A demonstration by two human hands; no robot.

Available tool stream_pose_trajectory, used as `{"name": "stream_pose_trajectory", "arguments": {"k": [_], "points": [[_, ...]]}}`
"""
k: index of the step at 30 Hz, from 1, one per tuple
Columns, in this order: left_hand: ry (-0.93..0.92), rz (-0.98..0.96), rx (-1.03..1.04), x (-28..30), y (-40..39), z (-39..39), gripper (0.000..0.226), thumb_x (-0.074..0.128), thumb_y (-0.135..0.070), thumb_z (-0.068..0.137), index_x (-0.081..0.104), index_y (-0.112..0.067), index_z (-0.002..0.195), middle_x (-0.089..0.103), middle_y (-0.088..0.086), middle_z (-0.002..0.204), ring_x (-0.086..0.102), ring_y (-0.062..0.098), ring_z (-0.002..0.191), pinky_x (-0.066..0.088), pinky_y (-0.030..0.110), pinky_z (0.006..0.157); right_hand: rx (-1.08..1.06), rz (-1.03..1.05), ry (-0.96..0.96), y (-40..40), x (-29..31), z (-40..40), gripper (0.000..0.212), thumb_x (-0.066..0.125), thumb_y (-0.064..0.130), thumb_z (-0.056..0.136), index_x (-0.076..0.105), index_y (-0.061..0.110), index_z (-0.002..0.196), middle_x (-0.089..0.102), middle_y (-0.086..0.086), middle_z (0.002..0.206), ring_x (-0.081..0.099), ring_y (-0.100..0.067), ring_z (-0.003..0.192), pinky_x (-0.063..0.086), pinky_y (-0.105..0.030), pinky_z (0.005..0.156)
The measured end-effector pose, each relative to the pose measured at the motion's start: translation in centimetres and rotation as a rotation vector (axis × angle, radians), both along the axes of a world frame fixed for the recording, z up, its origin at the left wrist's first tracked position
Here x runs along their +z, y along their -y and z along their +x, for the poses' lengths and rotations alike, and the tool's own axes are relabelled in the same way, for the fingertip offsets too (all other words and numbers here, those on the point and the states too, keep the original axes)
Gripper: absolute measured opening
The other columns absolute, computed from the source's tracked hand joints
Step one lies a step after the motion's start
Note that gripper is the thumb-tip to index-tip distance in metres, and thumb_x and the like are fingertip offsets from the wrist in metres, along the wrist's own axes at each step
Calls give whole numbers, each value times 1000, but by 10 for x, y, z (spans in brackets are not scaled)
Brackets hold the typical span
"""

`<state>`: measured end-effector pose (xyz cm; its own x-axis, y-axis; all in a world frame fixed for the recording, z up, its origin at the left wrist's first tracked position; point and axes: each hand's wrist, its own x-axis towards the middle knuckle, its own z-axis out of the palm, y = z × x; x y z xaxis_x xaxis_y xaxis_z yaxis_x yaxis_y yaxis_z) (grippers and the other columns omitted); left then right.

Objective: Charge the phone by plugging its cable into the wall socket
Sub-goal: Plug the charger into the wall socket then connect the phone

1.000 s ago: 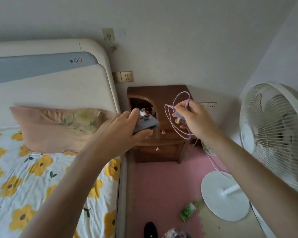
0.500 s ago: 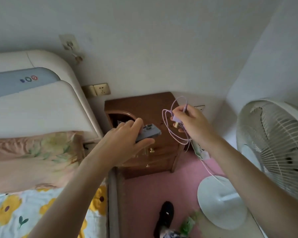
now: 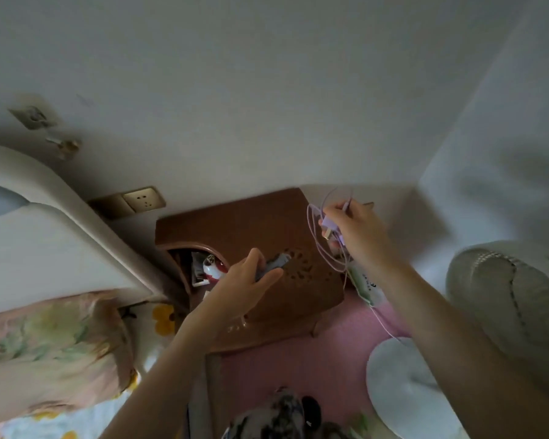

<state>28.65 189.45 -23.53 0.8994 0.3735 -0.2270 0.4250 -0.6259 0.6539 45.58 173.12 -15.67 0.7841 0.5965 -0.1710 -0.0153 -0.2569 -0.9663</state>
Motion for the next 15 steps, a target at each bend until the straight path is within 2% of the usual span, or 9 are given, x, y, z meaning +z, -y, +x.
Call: {"name": "stream_pose_trajectory", "arguments": {"k": [3, 7, 10, 12, 15], "points": [[-23, -75, -5, -16, -11, 32, 32, 45, -66, 90, 39, -35, 86, 57, -7, 73, 47, 2, 52, 37, 17, 49, -6, -9, -72, -15, -13, 21, 29, 57, 27, 89, 59, -1, 84, 50, -10, 68, 49, -19, 58, 42, -35, 58], [13, -195, -11, -32, -24, 78, 36, 48, -72, 80, 40, -38, 87, 63, -5, 79, 57, 0, 56, 42, 13, 50, -5, -32, -91, -33, -27, 44, 24, 57, 30, 93, 64, 7, 90, 56, -2, 68, 54, -14, 61, 46, -34, 62], [55, -304, 43, -56, -36, 113, 16, 57, -51, 91, 46, -40, 94, 68, -4, 85, 67, 3, 63, 46, 12, 50, -6, -64, -112, -46, -33, 62, 21, 55, 31, 96, 65, 14, 93, 61, -2, 76, 57, -12, 68, 49, -34, 68], [59, -328, 118, -76, -46, 136, 5, 54, -37, 99, 51, -35, 96, 67, -6, 86, 66, 0, 66, 46, 10, 50, -38, -64, -136, -53, -37, 74, 20, 55, 29, 97, 62, 14, 87, 58, 7, 68, 55, -8, 62, 46, -30, 64], [2, -414, 242, -103, -59, 169, 14, 52, -36, 100, 59, -27, 92, 65, 1, 86, 64, 12, 72, 45, 20, 58, -74, -46, -140, -61, -41, 92, 23, 56, 27, 97, 54, 10, 80, 46, 13, 54, 44, -3, 48, 37, -29, 58]]}}
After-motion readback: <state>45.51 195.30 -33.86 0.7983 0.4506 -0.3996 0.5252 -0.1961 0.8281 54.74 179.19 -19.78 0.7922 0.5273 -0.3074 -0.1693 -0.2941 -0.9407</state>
